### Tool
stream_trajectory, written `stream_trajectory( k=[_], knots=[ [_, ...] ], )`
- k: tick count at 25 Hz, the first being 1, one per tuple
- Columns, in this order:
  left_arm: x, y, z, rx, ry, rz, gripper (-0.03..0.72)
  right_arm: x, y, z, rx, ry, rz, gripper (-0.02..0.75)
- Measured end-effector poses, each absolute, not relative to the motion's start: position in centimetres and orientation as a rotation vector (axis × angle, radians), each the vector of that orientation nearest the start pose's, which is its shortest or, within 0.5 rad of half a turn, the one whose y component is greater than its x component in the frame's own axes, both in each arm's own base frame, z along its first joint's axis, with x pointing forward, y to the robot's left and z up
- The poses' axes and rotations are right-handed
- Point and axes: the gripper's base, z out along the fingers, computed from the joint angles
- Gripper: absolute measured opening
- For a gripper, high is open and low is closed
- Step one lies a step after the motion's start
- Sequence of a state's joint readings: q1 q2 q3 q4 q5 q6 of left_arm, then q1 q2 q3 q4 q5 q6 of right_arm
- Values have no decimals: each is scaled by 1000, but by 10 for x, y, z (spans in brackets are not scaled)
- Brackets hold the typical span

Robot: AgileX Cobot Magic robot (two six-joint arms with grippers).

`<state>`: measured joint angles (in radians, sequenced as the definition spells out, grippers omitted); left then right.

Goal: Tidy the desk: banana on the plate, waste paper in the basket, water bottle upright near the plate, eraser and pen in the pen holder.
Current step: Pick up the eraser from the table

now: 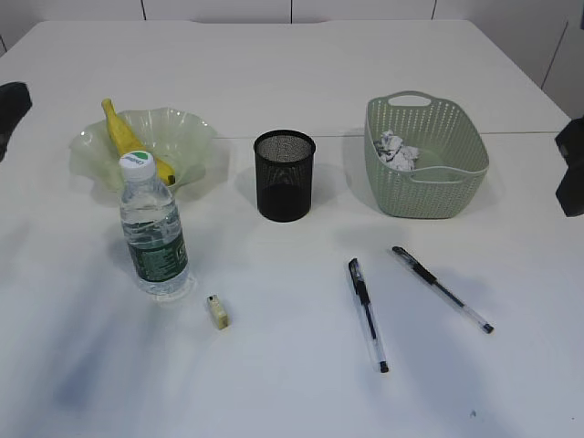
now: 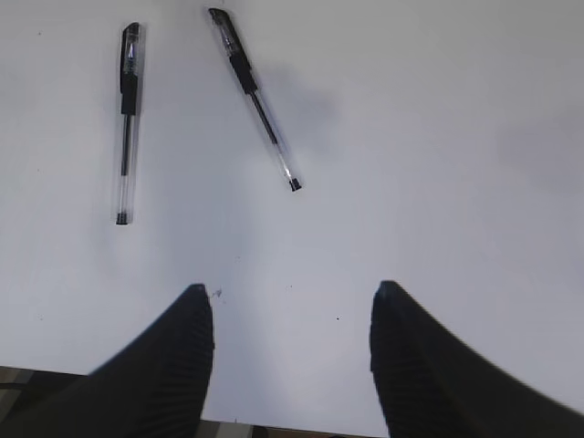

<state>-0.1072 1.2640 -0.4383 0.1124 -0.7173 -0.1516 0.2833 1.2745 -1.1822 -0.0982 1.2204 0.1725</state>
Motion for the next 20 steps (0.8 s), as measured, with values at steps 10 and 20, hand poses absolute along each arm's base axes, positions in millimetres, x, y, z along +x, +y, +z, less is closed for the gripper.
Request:
stream_trajectory(
  k=[10,20],
  knots=[
    [217,-6,226,-206,2038,-157,578,229,58,340,-179,2778,-23,411],
    [206,-8,241,-137,2583,-88,547,228,61,340,-170,2786,26,411]
  ],
)
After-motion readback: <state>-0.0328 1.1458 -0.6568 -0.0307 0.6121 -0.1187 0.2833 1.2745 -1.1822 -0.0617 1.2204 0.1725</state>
